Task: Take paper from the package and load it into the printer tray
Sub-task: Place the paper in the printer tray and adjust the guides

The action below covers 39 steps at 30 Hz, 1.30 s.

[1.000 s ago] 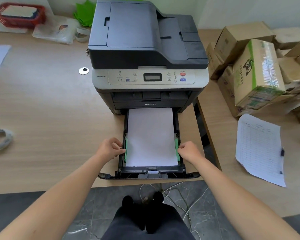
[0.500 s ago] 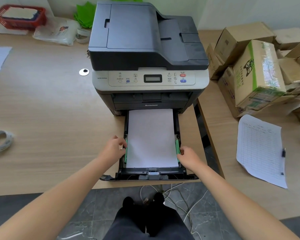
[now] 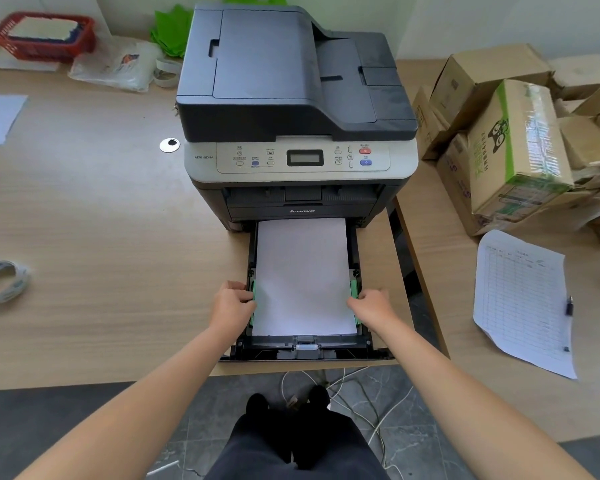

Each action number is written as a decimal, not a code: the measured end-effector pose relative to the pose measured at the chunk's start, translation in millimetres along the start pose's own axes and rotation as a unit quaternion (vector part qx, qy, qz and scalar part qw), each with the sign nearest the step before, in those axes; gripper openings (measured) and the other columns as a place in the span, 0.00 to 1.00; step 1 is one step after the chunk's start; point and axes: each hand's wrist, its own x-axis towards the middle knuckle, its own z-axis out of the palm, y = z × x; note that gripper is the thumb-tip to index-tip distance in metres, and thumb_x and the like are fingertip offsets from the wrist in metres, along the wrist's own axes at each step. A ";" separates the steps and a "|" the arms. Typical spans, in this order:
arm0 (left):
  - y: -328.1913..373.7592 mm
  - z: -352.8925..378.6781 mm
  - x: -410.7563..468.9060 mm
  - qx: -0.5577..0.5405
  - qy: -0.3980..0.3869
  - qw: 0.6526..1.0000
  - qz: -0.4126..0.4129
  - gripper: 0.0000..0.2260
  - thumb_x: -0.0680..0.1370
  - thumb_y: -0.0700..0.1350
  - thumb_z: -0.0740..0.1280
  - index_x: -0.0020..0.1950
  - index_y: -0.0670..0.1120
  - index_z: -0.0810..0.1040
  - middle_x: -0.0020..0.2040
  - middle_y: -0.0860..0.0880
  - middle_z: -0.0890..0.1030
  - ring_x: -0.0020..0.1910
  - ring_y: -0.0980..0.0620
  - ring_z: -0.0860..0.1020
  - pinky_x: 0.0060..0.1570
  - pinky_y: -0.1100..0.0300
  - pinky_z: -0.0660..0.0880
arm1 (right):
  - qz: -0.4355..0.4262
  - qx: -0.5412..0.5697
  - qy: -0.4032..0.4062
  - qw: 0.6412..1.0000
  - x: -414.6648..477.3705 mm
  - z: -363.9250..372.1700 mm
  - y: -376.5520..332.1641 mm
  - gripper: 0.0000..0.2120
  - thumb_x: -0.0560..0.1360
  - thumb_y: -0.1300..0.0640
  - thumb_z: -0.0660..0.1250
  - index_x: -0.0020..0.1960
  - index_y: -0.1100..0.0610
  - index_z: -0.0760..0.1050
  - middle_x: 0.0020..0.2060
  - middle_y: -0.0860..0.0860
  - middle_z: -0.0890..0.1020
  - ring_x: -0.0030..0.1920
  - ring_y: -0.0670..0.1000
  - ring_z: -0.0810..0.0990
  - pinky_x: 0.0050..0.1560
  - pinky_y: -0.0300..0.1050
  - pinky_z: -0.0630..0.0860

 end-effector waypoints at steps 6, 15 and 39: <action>-5.2 -42.0 -10.1 0.115 -0.225 0.965 0.064 0.30 0.75 0.58 0.68 0.73 0.49 0.64 0.67 0.50 0.66 0.60 0.51 0.72 0.58 0.58 0.69 | -0.024 0.065 -0.106 0.992 -3.1 -17.7 19.3 0.32 0.76 0.44 0.66 0.73 0.60 0.61 0.68 0.57 0.69 0.60 0.53 0.73 0.55 0.47 0.77; -26.2 -45.2 -40.5 0.273 -0.315 0.890 0.182 0.63 0.59 0.66 0.77 0.76 0.56 0.32 0.77 0.49 0.31 0.78 0.47 0.43 0.75 0.50 0.56 | -0.116 -0.144 -0.262 0.947 -35.0 -32.4 48.4 0.65 0.53 0.30 0.77 0.78 0.47 0.45 0.77 0.50 0.53 0.76 0.55 0.59 0.73 0.53 0.63; 45.6 -17.4 -8.7 0.359 0.008 0.855 0.374 0.08 0.75 0.51 0.60 0.39 0.48 0.73 0.33 0.54 0.79 0.34 0.51 0.77 0.32 0.61 0.68 | -0.286 -0.219 0.148 0.921 -23.2 -30.7 -21.3 0.04 0.78 0.53 0.63 0.51 0.52 0.72 0.41 0.46 0.78 0.42 0.48 0.76 0.40 0.39 0.71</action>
